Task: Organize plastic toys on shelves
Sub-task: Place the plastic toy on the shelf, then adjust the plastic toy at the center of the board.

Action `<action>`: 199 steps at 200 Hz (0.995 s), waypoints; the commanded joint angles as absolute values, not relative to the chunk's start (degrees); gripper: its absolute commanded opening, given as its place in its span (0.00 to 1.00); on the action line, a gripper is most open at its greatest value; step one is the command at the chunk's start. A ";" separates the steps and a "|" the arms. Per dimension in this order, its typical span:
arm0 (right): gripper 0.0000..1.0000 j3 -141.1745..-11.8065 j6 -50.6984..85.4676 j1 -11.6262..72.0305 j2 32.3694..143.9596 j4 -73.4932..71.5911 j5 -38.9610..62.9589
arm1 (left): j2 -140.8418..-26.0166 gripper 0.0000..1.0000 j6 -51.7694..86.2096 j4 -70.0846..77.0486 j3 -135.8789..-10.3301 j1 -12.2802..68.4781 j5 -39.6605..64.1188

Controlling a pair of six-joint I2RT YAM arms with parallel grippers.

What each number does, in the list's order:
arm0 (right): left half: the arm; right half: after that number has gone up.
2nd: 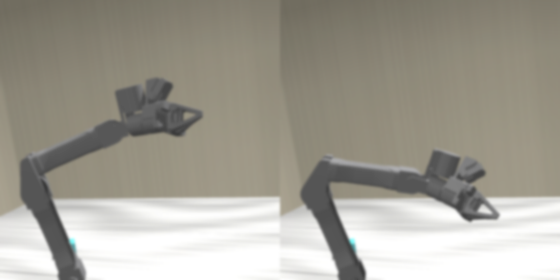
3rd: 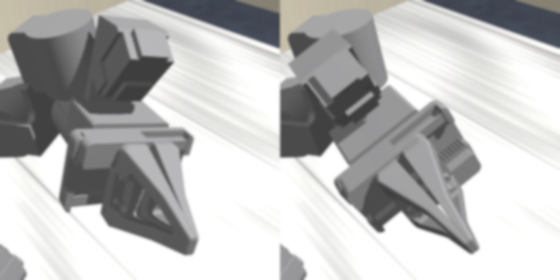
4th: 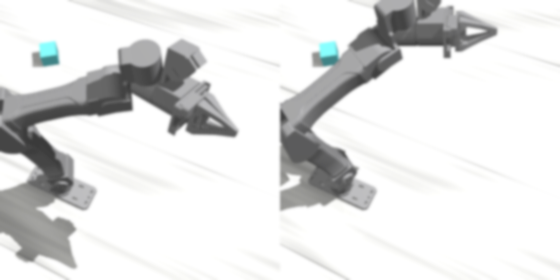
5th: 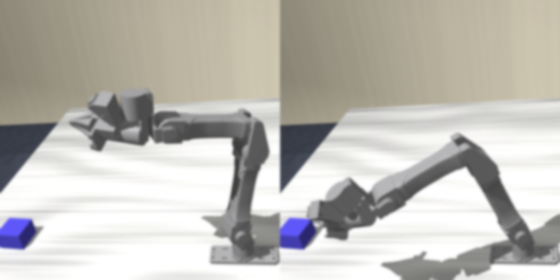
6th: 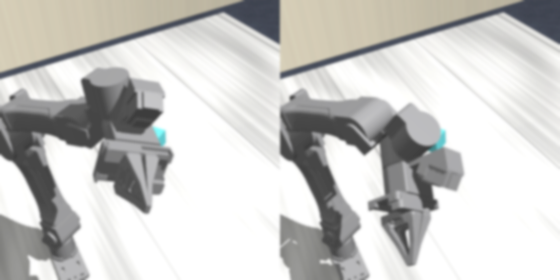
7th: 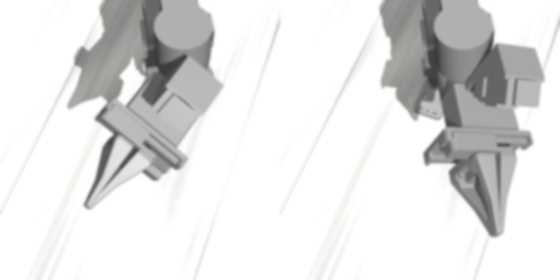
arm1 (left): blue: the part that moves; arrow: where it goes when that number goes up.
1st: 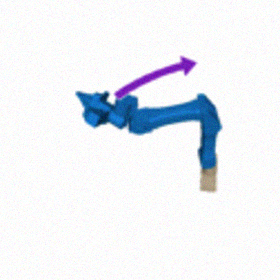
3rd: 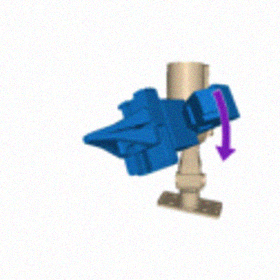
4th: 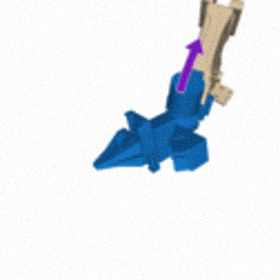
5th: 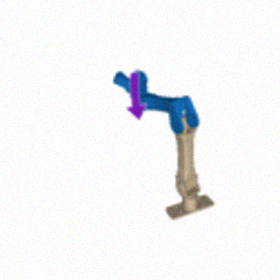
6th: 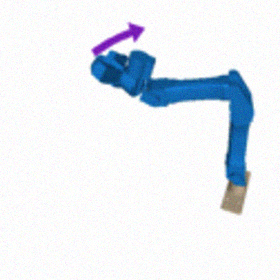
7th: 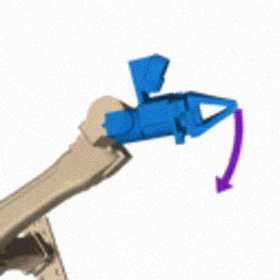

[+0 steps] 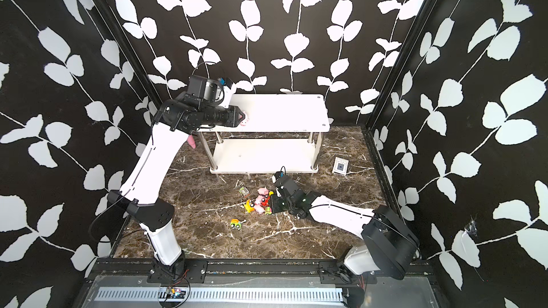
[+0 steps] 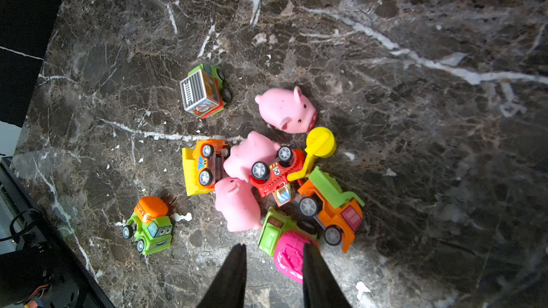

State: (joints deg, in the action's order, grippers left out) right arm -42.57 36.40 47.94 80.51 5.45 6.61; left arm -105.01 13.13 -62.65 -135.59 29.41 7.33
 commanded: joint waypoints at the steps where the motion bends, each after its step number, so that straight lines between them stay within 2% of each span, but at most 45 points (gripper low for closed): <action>1: 0.35 -41.35 35.94 47.63 80.91 5.10 6.86 | -105.27 0.35 13.11 -62.76 -138.09 28.87 8.30; 70: 0.35 -41.14 35.84 47.64 80.42 5.01 7.03 | -105.86 0.42 13.45 -62.64 -141.26 27.95 9.27; 127: 0.39 -42.01 33.73 47.64 79.73 6.04 7.93 | -101.90 0.45 13.01 -60.69 -141.95 27.86 15.00; 171: 0.39 -44.58 29.81 47.94 81.51 7.48 11.46 | -89.43 0.45 12.15 -56.75 -128.05 27.86 15.42; 199: 0.39 -48.13 26.89 49.86 84.28 10.19 11.81 | -78.86 0.45 11.93 -53.86 -111.00 27.86 14.37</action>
